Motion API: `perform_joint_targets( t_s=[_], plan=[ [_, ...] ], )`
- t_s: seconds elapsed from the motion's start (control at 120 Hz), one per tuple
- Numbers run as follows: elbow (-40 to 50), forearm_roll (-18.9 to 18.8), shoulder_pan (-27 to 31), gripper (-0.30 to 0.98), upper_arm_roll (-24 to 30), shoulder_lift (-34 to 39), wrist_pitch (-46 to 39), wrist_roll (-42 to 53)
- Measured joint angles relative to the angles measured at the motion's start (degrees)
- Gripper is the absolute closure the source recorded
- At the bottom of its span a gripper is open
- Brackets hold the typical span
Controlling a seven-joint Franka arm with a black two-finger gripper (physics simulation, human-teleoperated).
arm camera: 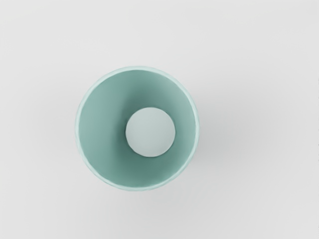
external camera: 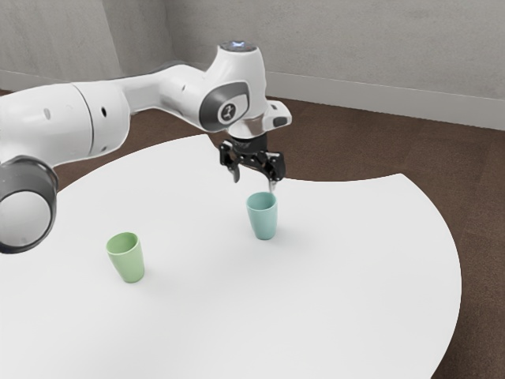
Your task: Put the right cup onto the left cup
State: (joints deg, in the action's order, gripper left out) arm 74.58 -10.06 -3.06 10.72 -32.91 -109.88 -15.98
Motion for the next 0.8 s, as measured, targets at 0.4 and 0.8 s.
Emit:
perform_joint_targets(
  t_s=[0.4,0.8],
  plan=[
    [-7.4,-2.4,-0.2,0.00,2.0,-8.9,-0.9,-1.9],
    [-11.9,-4.1,-0.3,0.00,2.2,-14.4,-1.2,-2.8]
  ],
)
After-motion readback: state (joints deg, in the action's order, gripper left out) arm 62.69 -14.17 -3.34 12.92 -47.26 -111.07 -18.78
